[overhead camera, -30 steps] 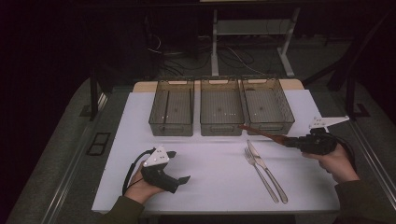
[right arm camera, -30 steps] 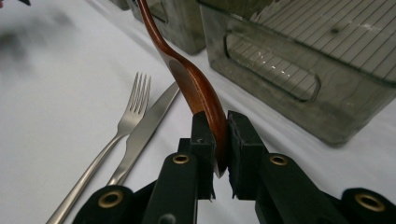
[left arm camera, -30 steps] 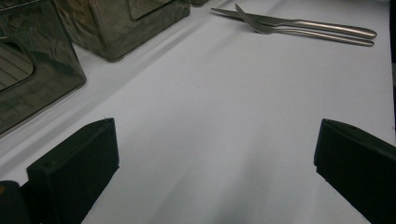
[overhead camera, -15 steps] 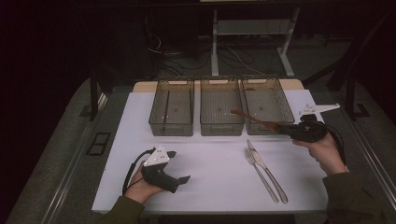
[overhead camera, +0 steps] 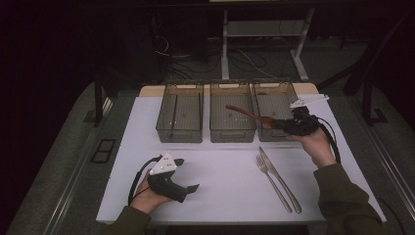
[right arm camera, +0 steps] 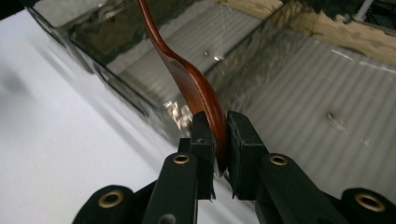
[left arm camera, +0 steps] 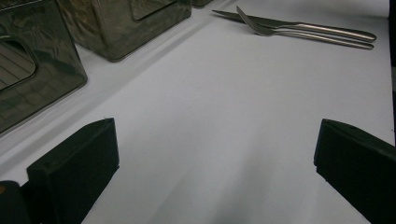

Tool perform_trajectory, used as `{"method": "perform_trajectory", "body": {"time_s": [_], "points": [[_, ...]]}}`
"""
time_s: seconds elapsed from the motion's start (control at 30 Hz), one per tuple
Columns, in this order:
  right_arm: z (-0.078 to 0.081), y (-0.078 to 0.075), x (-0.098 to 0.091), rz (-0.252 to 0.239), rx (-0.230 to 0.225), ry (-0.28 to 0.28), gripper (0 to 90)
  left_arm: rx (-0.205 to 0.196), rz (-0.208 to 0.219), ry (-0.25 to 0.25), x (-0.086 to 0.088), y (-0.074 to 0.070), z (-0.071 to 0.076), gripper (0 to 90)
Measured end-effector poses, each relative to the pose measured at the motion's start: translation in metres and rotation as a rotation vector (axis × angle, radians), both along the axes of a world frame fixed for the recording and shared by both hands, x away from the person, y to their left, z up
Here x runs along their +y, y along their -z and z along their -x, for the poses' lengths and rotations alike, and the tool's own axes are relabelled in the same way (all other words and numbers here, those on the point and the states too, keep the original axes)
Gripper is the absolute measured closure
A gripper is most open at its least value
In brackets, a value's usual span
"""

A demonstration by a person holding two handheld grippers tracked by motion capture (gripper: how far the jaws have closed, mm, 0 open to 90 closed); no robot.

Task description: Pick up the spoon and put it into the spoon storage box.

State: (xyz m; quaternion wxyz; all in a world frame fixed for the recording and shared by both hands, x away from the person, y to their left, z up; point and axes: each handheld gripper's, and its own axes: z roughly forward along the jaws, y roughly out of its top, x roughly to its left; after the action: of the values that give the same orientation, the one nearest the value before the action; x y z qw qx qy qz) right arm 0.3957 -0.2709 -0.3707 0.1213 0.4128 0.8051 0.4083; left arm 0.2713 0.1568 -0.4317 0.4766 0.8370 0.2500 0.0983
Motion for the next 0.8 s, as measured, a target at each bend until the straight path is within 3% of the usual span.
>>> {"method": "perform_trajectory", "body": {"time_s": [0.53,0.8], "points": [[-0.039,0.000,0.055,0.015,0.026,-0.017,80.6,0.000,0.000,0.005,0.001,0.000,0.000,0.0],[-0.051,0.007,0.078,0.035,0.052,-0.026,80.6,0.002,0.007,0.003,0.001,0.000,0.001,0.0]]}}
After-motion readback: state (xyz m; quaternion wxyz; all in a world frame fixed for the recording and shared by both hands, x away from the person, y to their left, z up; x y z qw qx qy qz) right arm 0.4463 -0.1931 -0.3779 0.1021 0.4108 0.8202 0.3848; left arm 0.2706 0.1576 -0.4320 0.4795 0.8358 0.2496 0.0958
